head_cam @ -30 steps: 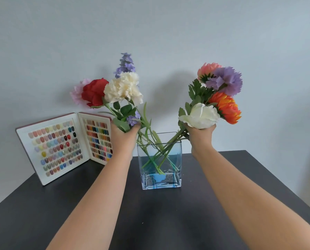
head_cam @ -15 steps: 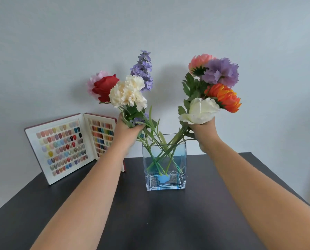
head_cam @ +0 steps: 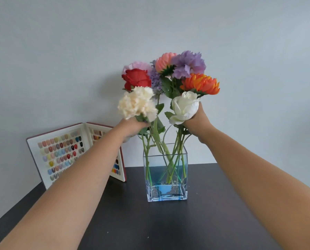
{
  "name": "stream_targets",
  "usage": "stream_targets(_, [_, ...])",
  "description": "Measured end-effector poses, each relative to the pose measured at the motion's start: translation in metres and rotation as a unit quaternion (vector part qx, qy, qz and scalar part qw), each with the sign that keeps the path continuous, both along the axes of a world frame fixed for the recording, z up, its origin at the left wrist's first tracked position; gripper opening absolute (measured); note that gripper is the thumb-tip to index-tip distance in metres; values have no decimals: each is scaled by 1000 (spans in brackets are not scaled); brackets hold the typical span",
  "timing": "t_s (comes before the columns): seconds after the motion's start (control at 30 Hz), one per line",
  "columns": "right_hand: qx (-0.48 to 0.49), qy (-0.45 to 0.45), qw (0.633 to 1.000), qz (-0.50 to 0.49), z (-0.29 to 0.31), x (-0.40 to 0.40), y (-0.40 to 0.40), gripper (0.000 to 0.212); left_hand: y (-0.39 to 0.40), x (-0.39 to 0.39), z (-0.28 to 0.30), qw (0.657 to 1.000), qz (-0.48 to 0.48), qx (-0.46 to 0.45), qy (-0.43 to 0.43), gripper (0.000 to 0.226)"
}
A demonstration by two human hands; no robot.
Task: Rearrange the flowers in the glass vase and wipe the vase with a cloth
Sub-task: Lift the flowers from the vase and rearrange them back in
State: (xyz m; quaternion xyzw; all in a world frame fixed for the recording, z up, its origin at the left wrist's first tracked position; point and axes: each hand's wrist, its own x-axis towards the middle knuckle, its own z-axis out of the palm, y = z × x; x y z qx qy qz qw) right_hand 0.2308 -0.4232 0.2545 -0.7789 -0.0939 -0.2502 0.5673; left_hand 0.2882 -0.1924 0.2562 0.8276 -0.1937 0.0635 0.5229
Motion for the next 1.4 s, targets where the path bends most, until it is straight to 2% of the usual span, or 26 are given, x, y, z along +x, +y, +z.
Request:
stream_targets(0.07, [-2,11,1000,17,-12,-1,4,66,-1,-2,-12,999,-20,29,-1,28])
stream_targets(0.2, [-21,13,998,52,-43,-6,10,23,1,-15,-31,997,-67,43,-4,20])
stream_targets(0.3, [-35,24,997,62,-55,-14,13,23,9,-19,-37,996,-75,48,4,31])
stream_targets(0.4, [-42,26,996,76,-60,-21,13,12,15,-23,-44,998,-26,43,27,28])
stream_targets(0.43, [-51,27,994,91,-61,-24,12,12,18,-24,-50,999,-2,36,37,33])
stream_targets(0.5, [-45,38,992,110,-64,-27,7,9,24,-29,-67,997,53,25,56,71])
stream_targets(0.53, [-34,43,993,100,-67,-28,5,9,26,-33,-77,995,81,5,54,81])
stream_targets(0.63, [27,33,998,-47,-76,-32,5,61,22,-54,-101,982,152,-108,-11,79])
stream_targets(0.7, [34,1,986,-164,-81,-37,9,69,13,-72,-104,974,176,-120,-76,79])
stream_targets(0.77, [23,-27,976,-213,-81,-40,13,66,4,-82,-93,966,183,-103,-152,71])
stream_targets(0.83, [3,-45,977,-210,-74,-43,17,60,-1,-84,-72,957,184,-79,-210,55])
stream_targets(1.0, [-6,-99,978,-182,-26,-43,20,42,-8,-70,-11,949,166,-34,-265,3])
stream_targets(1.17, [16,-19,993,-115,17,-31,26,70,-22,-49,45,962,100,39,-251,10])
stream_targets(1.3, [68,0,991,-112,22,-20,33,67,-32,-36,77,960,106,37,-256,14])
stream_targets(1.4, [69,10,990,-122,12,-12,38,72,-40,-32,77,967,72,39,-242,4])
